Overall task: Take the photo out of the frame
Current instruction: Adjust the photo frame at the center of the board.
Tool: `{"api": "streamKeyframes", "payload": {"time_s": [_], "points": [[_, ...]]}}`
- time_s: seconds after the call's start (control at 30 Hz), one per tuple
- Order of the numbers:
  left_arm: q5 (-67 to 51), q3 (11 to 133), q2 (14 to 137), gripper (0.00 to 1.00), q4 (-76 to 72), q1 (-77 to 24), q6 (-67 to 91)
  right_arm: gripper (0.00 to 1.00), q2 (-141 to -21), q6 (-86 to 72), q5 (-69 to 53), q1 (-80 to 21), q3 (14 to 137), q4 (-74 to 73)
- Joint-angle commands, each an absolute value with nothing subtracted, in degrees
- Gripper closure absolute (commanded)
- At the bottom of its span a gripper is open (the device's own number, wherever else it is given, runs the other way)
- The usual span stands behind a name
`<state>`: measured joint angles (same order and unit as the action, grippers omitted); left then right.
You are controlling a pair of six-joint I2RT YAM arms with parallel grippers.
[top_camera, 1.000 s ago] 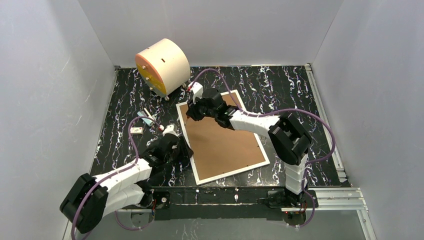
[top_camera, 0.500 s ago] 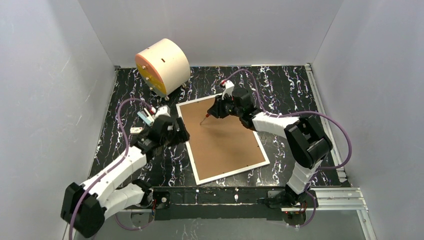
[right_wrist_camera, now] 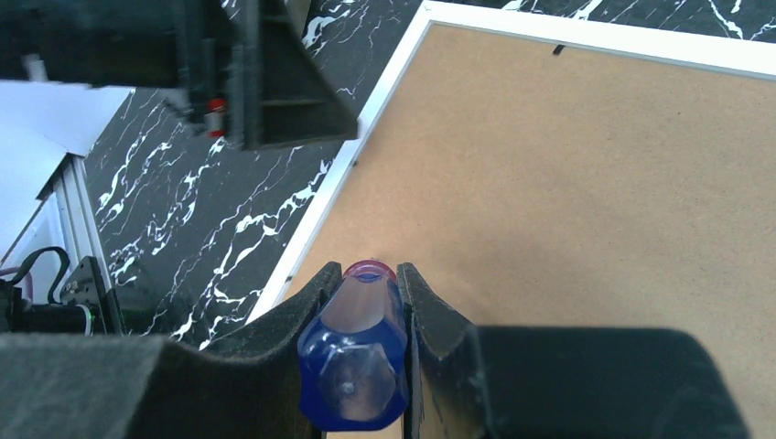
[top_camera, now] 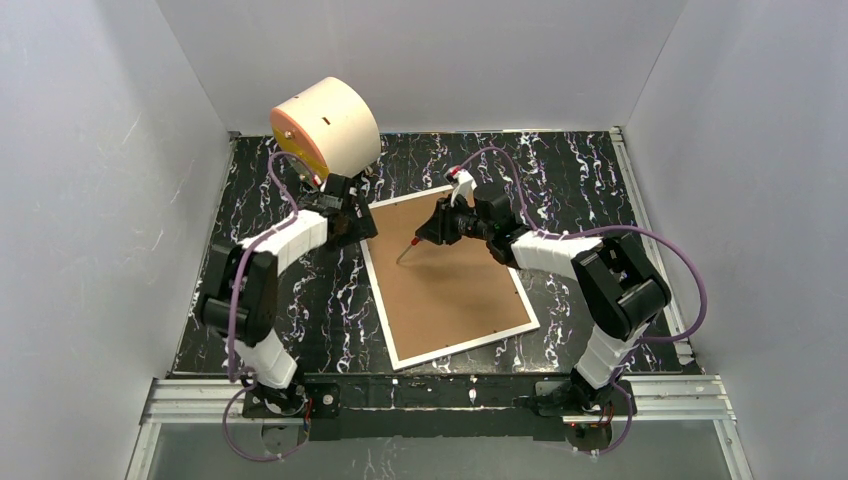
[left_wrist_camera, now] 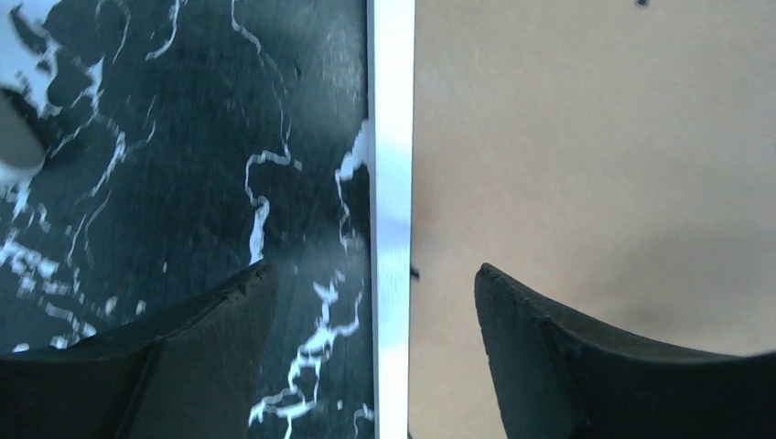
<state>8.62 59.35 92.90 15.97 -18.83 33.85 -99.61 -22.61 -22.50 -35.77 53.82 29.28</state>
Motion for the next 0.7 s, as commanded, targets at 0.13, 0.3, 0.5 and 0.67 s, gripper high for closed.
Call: {"api": "streamKeyframes", "payload": {"time_s": [0.13,0.3,0.5,0.67], "points": [[7.3,68.8,105.7,0.33,13.8,-16.6,31.9,0.99,-98.3,-24.7,-25.3,-35.9,52.8,36.2],[8.4,71.9,109.5,0.42,14.6,-16.4,30.7,0.99,-98.5,-25.3,-25.0,-35.9,52.7,37.0],[9.2,70.7,109.5,0.64,14.9,-16.5,28.2,0.99,-99.5,-25.8,-25.1,-35.8,53.4,37.5],[5.0,68.4,109.0,0.76,14.6,-16.6,26.3,0.99,-99.9,-26.5,-24.7,-35.8,53.0,38.3]]}}
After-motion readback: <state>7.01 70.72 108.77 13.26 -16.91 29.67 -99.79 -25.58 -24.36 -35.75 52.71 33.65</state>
